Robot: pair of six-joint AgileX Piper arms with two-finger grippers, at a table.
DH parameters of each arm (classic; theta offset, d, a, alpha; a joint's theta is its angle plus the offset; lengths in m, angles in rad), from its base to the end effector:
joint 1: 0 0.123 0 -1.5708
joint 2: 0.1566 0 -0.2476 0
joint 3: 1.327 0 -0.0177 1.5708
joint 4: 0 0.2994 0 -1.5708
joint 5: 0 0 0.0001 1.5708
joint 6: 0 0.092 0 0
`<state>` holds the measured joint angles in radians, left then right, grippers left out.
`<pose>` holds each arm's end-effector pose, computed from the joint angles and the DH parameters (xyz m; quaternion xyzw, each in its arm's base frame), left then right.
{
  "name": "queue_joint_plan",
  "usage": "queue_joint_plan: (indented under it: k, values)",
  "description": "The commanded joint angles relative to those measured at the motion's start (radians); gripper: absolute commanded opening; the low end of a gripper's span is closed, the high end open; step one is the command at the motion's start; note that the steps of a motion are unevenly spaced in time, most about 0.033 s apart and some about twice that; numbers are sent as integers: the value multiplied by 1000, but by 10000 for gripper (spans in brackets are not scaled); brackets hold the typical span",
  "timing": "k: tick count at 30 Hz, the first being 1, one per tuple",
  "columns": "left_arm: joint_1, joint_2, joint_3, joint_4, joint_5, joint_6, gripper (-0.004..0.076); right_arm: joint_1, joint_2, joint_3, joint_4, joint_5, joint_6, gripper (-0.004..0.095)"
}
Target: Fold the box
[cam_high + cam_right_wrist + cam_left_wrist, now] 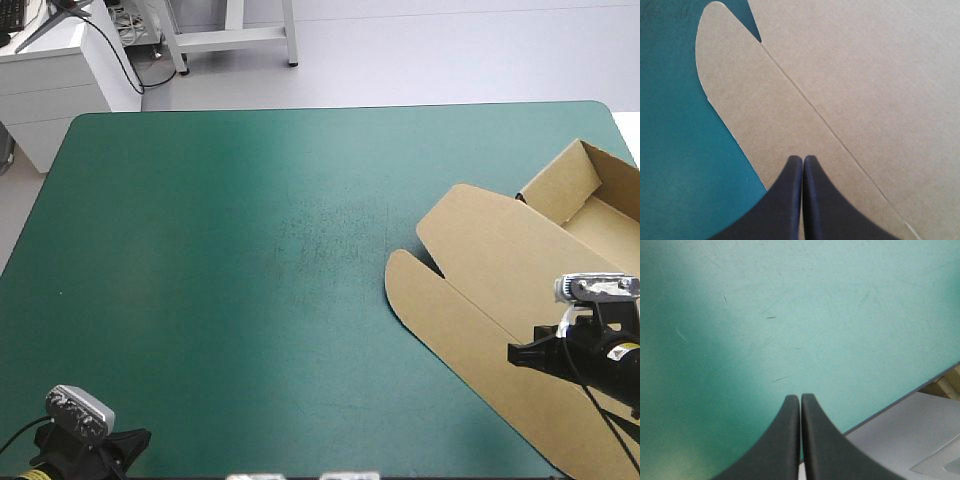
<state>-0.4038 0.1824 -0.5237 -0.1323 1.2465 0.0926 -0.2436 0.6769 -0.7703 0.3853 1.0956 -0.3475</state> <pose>0.0819 -0.0475 0.2793 0.2313 0.8987 -0.1221 0.3521 0.1819 -0.0135 0.3104 -0.0202 0.9294 0.0891 0.3576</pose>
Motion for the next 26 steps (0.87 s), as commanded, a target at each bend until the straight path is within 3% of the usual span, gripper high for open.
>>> queue_joint_plan:
  k: [1,13,17,26]
  values:
    - [-5,15,-23,-18,-48,-3,-8,0,-30,40,56,-98,-60,-13]
    - [-5,15,-23,-18,-48,-3,-8,0,-87,213,83,-185,-113,-13]
    - [-5,15,-23,-18,-48,-3,-8,0,-87,246,97,-196,-193,-13]
    - [-5,15,-23,-18,-48,-3,-8,0,-87,318,227,-286,-268,-13]
